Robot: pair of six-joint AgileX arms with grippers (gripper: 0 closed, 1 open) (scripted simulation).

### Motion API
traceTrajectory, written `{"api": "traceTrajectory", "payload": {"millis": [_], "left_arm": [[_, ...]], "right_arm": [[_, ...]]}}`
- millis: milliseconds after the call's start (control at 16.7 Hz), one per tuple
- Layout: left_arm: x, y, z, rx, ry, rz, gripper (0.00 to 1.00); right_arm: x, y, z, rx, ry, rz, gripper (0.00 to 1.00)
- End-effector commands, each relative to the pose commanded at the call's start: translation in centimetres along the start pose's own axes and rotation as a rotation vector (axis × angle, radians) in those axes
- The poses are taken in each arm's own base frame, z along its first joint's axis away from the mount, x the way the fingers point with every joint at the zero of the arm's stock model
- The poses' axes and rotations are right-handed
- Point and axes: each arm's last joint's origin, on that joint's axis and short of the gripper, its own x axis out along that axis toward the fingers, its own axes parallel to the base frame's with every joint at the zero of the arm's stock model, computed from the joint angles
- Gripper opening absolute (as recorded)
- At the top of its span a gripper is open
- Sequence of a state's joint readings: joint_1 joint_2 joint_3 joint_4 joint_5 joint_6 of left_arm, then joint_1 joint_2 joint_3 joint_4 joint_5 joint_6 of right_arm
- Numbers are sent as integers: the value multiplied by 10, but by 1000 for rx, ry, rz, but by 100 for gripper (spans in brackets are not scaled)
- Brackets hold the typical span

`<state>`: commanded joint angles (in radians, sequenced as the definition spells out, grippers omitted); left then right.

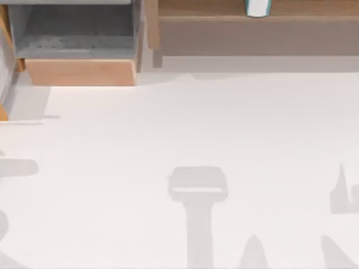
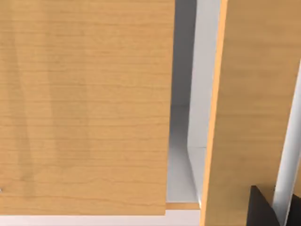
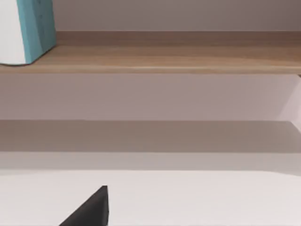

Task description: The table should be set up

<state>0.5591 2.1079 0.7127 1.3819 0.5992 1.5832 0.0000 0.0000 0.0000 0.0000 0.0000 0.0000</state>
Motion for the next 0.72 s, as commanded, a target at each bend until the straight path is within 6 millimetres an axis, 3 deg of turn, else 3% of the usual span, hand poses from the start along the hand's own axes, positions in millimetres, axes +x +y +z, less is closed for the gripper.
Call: {"api": "traceTrajectory", "payload": {"millis": [420,540,720], "left_arm": [[10,-8,4,-26,-6,-35,0],[21,-12,5,-31,-5,-49,0],[47,1,-3,4,8,4,0]], "right_arm": [[0,0,0,0,0,0,100],[0,0,0,0,0,0,100],[0,0,0,0,0,0,100]]}}
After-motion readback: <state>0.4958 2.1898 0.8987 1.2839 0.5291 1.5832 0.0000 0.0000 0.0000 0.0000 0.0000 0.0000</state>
